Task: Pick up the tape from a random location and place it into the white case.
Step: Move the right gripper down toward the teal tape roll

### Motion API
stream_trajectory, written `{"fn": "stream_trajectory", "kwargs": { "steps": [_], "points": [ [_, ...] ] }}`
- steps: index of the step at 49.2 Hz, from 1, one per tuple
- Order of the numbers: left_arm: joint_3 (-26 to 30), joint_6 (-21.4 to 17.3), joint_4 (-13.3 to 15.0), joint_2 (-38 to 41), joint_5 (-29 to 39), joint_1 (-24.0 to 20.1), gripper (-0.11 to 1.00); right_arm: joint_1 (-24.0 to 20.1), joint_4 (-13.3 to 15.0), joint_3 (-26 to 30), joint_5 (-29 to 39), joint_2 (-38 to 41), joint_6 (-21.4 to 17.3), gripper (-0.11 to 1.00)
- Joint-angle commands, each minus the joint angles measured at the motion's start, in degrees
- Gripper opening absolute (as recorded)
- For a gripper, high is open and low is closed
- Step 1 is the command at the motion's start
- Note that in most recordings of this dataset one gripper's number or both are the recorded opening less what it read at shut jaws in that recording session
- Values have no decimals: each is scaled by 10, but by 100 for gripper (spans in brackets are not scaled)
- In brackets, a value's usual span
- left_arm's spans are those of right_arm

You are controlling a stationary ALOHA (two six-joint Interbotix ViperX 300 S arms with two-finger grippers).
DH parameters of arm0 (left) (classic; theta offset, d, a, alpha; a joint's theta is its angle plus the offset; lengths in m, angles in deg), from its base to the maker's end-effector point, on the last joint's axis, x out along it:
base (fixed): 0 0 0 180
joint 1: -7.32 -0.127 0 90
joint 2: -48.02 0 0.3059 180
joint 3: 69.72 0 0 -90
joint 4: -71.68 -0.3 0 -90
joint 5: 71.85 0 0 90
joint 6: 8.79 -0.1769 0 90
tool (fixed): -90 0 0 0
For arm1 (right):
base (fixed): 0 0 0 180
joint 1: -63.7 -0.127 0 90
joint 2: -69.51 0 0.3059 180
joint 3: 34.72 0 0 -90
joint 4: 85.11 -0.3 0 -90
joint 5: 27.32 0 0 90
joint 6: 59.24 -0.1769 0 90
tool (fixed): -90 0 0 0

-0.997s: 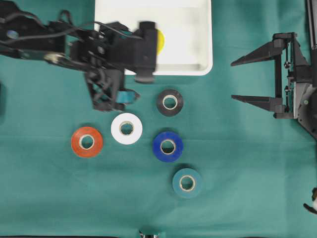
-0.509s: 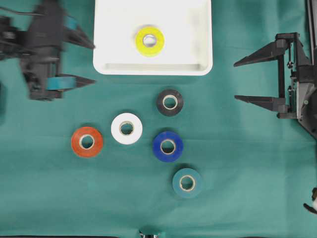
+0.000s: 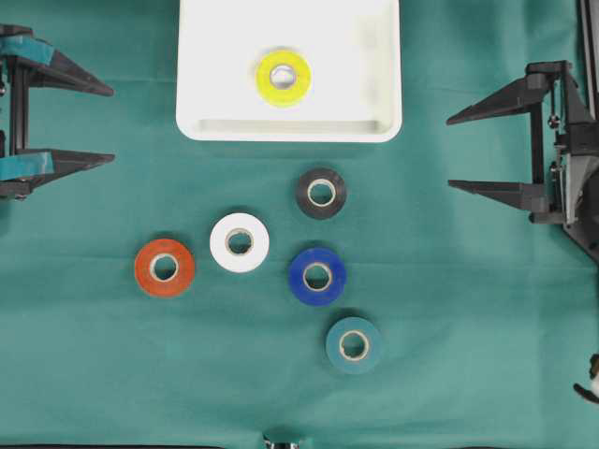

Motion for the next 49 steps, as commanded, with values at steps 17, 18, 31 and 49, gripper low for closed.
{"fn": "stream_trajectory", "kwargs": {
  "steps": [17, 18, 31, 49],
  "points": [
    [-50, 1, 1, -16, -76, -1, 99, 0, -2, -26, -33, -13, -4, 92],
    [-50, 1, 1, -16, -76, -1, 99, 0, -2, -26, -33, -13, -4, 92],
    [-51, 1, 1, -16, -76, -1, 99, -4, -5, -25, -30, -13, -13, 92],
    [-51, 1, 1, -15, -77, -1, 99, -129, -4, -20, -32, 1, -52, 92]
  ]
}}
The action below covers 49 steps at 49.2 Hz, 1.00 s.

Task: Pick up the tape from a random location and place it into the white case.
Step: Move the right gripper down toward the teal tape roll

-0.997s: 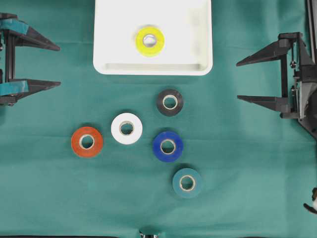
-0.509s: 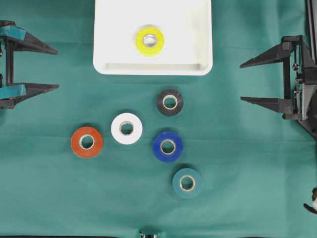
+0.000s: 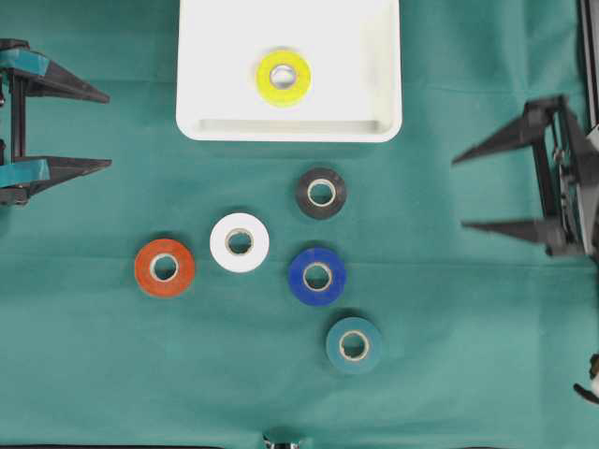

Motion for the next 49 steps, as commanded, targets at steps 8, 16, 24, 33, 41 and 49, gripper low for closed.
{"fn": "stream_trajectory", "kwargs": {
  "steps": [8, 16, 24, 33, 41, 49],
  "points": [
    [7, 2, 3, 2, -5, -2, 99, -74, -2, 23, -4, 28, -2, 92],
    [7, 2, 3, 3, -6, -2, 99, -92, -2, 29, -3, 40, -2, 92],
    [7, 2, 3, 3, -13, -2, 99, -92, -2, 30, 4, 39, -2, 92],
    [6, 2, 3, 3, -13, -3, 99, -100, -1, 30, 10, 38, -1, 92],
    [7, 2, 3, 3, -13, -2, 99, -116, -1, 30, 13, 39, -2, 92],
    [6, 2, 3, 3, -13, -2, 99, -124, -1, 30, 13, 40, -2, 92]
  ]
}}
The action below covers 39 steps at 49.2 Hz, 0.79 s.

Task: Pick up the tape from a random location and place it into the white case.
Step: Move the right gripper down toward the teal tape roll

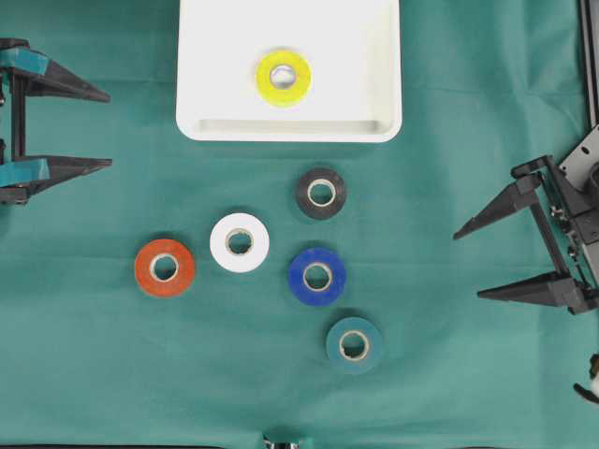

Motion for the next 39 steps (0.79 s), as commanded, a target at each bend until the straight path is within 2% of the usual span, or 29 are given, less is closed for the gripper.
{"fn": "stream_trajectory", "kwargs": {
  "steps": [1, 29, 39],
  "points": [
    [6, 1, 2, 3, -5, -1, 99, -6, -1, 15, -2, 4, -1, 92],
    [6, 1, 2, 3, -5, -1, 99, -17, -1, 17, -4, 11, -1, 92],
    [6, 1, 2, 3, -5, -1, 99, -30, -1, 43, -17, 54, 0, 92]
  ]
}}
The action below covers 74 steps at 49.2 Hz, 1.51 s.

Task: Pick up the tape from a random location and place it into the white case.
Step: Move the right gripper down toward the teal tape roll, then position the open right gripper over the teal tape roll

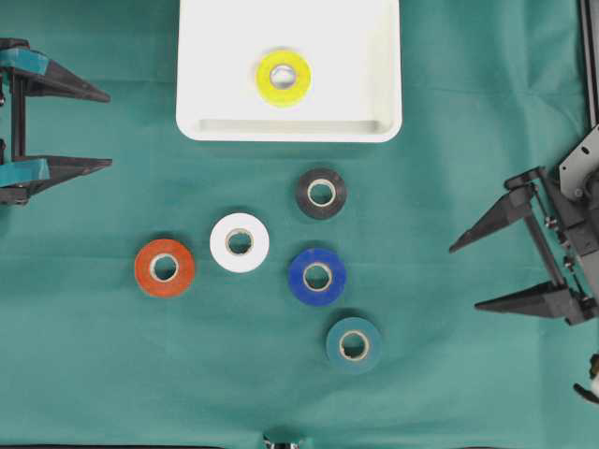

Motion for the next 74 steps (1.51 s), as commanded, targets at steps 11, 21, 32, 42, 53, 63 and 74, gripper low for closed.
{"fn": "stream_trajectory", "kwargs": {
  "steps": [11, 21, 32, 42, 53, 63, 74],
  "points": [
    [6, 1, 1, 3, -7, -1, 99, -36, 0, 80, -12, 98, -1, 92],
    [6, 1, 1, 3, -7, -1, 99, -49, 1, 132, -16, 165, 0, 92],
    [6, 2, 1, 6, -7, -1, 99, -54, 2, 181, -26, 222, 0, 92],
    [6, 2, 1, 6, -7, -1, 99, -61, 2, 213, -29, 258, 0, 92],
    [6, 2, 1, 6, -7, -1, 99, -64, 1, 221, -25, 267, -1, 92],
    [6, 2, 2, 6, -7, -1, 99, -65, -1, 226, 2, 267, -2, 92],
    [6, 2, 1, 6, -7, -1, 99, -64, -1, 243, 48, 268, -11, 92]
  ]
}}
